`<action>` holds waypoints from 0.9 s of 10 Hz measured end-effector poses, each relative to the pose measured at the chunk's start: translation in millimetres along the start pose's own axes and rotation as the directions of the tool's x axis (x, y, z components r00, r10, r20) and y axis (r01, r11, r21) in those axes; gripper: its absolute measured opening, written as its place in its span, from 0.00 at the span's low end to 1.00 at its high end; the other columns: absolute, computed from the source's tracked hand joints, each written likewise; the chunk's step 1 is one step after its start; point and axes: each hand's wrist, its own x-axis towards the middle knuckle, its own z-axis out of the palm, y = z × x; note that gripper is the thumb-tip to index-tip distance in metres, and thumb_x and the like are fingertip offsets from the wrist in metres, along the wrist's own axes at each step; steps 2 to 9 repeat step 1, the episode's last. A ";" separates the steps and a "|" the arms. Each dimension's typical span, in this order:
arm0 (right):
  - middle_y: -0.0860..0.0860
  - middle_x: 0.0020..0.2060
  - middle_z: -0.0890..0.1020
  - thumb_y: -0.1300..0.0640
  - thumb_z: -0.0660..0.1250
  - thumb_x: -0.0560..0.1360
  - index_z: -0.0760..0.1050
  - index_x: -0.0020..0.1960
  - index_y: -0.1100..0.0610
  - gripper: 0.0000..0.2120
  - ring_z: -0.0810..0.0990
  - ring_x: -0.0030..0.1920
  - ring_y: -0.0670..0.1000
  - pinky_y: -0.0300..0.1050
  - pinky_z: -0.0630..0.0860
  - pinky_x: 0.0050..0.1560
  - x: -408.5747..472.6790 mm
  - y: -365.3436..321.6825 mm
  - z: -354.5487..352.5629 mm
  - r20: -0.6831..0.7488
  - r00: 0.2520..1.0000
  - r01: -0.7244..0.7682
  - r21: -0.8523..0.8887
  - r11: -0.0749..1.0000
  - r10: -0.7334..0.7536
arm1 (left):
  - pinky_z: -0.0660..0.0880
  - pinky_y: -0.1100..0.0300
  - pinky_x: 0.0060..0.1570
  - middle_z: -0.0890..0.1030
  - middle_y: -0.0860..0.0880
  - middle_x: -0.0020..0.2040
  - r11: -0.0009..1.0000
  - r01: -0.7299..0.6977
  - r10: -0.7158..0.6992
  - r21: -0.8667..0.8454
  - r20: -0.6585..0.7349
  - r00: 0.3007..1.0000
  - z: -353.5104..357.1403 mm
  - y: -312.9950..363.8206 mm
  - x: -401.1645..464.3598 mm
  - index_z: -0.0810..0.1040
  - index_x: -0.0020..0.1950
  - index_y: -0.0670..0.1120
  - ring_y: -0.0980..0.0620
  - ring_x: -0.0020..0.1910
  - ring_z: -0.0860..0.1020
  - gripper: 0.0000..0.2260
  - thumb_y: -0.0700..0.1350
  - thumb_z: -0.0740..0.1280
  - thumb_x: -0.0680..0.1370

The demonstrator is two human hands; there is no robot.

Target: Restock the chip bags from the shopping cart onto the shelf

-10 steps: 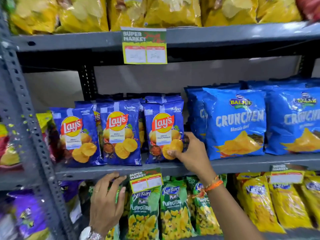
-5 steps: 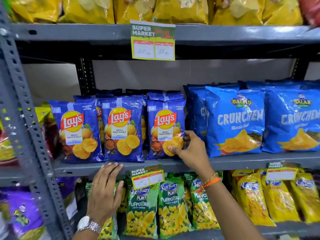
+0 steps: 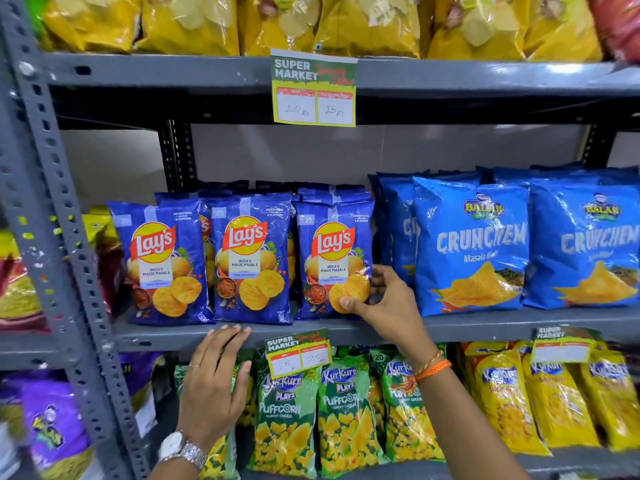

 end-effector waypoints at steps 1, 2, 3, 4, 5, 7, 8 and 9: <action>0.49 0.57 0.78 0.45 0.82 0.63 0.67 0.72 0.55 0.44 0.80 0.58 0.52 0.46 0.81 0.56 -9.8 -8.4 -9.5 -0.030 0.999 0.014 0.031 0.999 -0.013 | 0.57 0.56 0.79 0.78 0.44 0.66 1.000 0.010 -0.010 0.000 -0.025 1.000 1.9 2.3 0.9 0.75 0.70 0.41 0.46 0.69 0.72 0.20 0.49 0.57 0.82; 0.49 0.57 0.78 0.45 0.82 0.63 0.67 0.72 0.55 0.44 0.80 0.58 0.52 0.46 0.81 0.56 -9.8 -8.4 -9.5 -0.030 0.999 0.014 0.031 0.999 -0.013 | 0.57 0.56 0.79 0.78 0.44 0.66 1.000 0.010 -0.010 0.000 -0.025 1.000 1.9 2.3 0.9 0.75 0.70 0.41 0.46 0.69 0.72 0.20 0.49 0.57 0.82; 0.49 0.57 0.78 0.45 0.82 0.63 0.67 0.72 0.55 0.44 0.80 0.58 0.52 0.46 0.81 0.56 -9.8 -8.4 -9.5 -0.030 0.999 0.014 0.031 0.999 -0.013 | 0.57 0.56 0.79 0.78 0.44 0.66 1.000 0.010 -0.010 0.000 -0.025 1.000 1.9 2.3 0.9 0.75 0.70 0.41 0.46 0.69 0.72 0.20 0.49 0.57 0.82; 0.49 0.57 0.78 0.45 0.82 0.63 0.67 0.72 0.55 0.44 0.80 0.58 0.52 0.46 0.81 0.56 -9.8 -8.4 -9.5 -0.030 0.999 0.014 0.031 0.999 -0.013 | 0.57 0.56 0.79 0.78 0.44 0.66 1.000 0.010 -0.010 0.000 -0.025 1.000 1.9 2.3 0.9 0.75 0.70 0.41 0.46 0.69 0.72 0.20 0.49 0.57 0.82; 0.49 0.57 0.78 0.45 0.82 0.63 0.67 0.72 0.55 0.44 0.80 0.58 0.52 0.46 0.81 0.56 -9.8 -8.4 -9.5 -0.030 0.999 0.014 0.031 0.999 -0.013 | 0.57 0.56 0.79 0.78 0.44 0.66 1.000 0.010 -0.010 0.000 -0.025 1.000 1.9 2.3 0.9 0.75 0.70 0.41 0.46 0.69 0.72 0.20 0.49 0.57 0.82; 0.49 0.57 0.78 0.45 0.82 0.63 0.67 0.72 0.55 0.44 0.80 0.58 0.52 0.46 0.81 0.56 -9.8 -8.4 -9.5 -0.030 0.999 0.014 0.031 0.999 -0.013 | 0.57 0.56 0.79 0.78 0.44 0.66 1.000 0.010 -0.010 0.000 -0.025 1.000 1.9 2.3 0.9 0.75 0.70 0.41 0.46 0.69 0.72 0.20 0.49 0.57 0.82; 0.49 0.57 0.78 0.45 0.82 0.63 0.67 0.72 0.55 0.44 0.80 0.58 0.52 0.46 0.81 0.56 -9.8 -8.4 -9.5 -0.030 0.999 0.014 0.031 0.999 -0.013 | 0.57 0.56 0.79 0.78 0.44 0.66 1.000 0.010 -0.010 0.000 -0.025 1.000 1.9 2.3 0.9 0.75 0.70 0.41 0.46 0.69 0.72 0.20 0.49 0.57 0.82; 0.49 0.57 0.78 0.45 0.82 0.63 0.67 0.72 0.55 0.44 0.80 0.58 0.52 0.46 0.81 0.56 -9.8 -8.4 -9.5 -0.030 0.999 0.014 0.031 0.999 -0.013 | 0.57 0.56 0.79 0.78 0.44 0.66 1.000 0.010 -0.010 0.000 -0.025 1.000 1.9 2.3 0.9 0.75 0.70 0.41 0.46 0.69 0.72 0.20 0.49 0.57 0.82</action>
